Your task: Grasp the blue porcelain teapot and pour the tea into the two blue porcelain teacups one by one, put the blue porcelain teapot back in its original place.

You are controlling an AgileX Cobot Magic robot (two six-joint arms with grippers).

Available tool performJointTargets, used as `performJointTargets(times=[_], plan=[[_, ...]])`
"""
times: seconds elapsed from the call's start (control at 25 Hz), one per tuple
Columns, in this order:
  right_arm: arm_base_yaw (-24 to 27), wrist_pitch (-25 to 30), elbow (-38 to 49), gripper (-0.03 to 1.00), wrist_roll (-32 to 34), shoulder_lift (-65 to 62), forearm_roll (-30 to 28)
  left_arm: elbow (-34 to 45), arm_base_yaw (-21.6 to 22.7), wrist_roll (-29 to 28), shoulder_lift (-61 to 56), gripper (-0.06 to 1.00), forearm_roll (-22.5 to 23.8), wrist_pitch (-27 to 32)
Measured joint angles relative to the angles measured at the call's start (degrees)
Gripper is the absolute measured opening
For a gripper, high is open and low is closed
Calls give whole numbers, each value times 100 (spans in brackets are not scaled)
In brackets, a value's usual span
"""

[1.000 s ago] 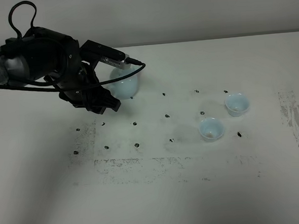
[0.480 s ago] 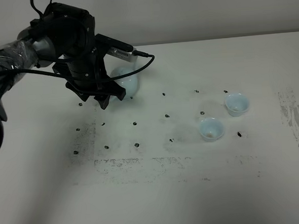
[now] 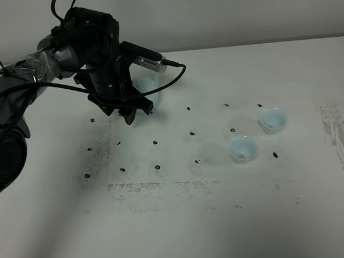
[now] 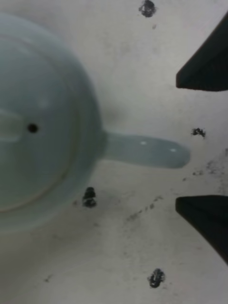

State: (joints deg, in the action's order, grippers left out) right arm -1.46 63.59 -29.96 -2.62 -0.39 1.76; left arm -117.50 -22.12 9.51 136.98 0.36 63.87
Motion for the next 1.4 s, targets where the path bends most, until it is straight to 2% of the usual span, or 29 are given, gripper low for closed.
performJointTargets(times=[0.44, 1.4], plan=[[0, 0, 0, 58, 0, 0, 0, -399, 0, 280, 274, 47, 0, -67], [0, 0, 0, 58, 0, 0, 0, -410, 0, 601, 274, 47, -36, -329]])
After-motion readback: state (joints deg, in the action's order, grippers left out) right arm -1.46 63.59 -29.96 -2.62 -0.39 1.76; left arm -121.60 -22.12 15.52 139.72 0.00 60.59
